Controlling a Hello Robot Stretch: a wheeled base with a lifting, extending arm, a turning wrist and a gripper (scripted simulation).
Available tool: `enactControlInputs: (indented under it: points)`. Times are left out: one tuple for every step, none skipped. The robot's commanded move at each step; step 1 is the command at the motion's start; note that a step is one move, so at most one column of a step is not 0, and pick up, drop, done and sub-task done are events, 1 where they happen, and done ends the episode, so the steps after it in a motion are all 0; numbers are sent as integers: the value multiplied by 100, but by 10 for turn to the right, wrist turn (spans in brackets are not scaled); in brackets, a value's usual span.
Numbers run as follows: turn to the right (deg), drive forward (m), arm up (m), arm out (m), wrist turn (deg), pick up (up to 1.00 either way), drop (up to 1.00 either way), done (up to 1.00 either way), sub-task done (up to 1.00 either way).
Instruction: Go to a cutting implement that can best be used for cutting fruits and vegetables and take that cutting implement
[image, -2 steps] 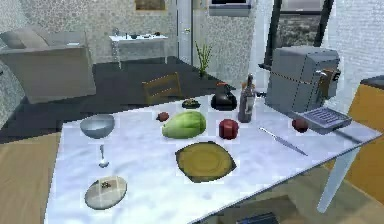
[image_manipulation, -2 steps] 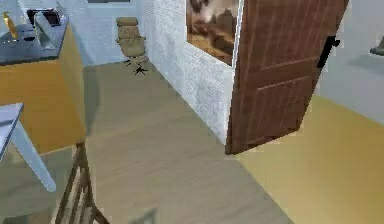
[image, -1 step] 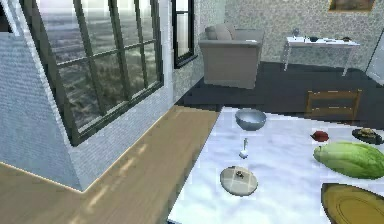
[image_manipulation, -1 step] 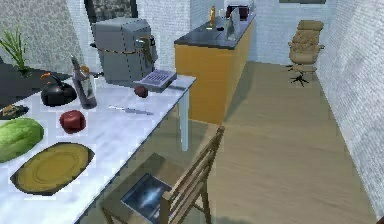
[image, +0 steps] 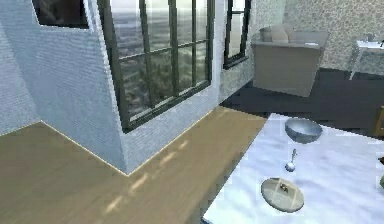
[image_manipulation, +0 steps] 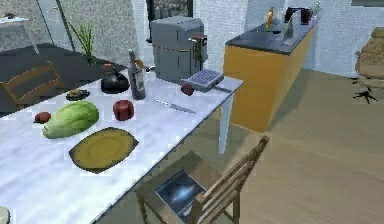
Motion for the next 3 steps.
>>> enactControlInputs:
  points:
    - [-30,0,0,0,0,0,0,0,0]
    - [450,0,0,0,0,0,0,0,0]
    - [450,0,0,0,0,0,0,0,0]
